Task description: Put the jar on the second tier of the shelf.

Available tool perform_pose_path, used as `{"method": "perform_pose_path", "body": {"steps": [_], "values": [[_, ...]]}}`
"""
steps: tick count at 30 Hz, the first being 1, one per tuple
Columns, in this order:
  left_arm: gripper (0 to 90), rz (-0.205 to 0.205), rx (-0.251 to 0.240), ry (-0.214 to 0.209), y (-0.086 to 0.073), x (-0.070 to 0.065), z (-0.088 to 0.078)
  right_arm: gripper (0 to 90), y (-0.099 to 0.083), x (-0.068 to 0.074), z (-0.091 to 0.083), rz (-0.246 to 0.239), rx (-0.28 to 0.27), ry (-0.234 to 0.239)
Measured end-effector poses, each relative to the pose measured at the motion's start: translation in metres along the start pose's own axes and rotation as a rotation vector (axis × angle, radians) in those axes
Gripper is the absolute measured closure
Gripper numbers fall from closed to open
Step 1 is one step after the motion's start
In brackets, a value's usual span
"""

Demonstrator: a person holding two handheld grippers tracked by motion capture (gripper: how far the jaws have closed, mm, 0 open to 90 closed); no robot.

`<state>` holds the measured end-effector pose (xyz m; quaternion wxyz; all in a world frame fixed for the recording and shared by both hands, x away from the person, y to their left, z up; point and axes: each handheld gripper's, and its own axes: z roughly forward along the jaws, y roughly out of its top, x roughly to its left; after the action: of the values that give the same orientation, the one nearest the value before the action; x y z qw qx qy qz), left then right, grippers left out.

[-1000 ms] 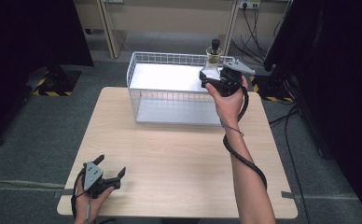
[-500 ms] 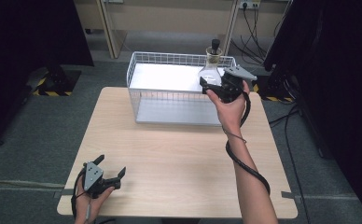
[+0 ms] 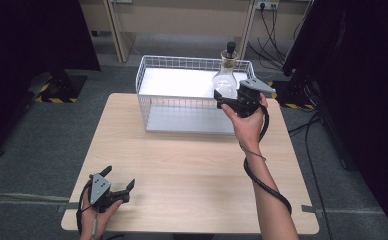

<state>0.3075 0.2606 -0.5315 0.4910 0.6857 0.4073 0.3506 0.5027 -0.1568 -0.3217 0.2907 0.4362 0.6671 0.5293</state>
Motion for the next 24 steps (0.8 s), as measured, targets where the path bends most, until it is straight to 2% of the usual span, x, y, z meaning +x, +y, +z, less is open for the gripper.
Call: {"method": "perform_pose_path", "body": {"steps": [24], "values": [[5.1,0.004,0.004,0.003,0.0,0.0,0.0,2.4,-0.019,0.002,-0.02,-0.024,0.017,0.024]]}}
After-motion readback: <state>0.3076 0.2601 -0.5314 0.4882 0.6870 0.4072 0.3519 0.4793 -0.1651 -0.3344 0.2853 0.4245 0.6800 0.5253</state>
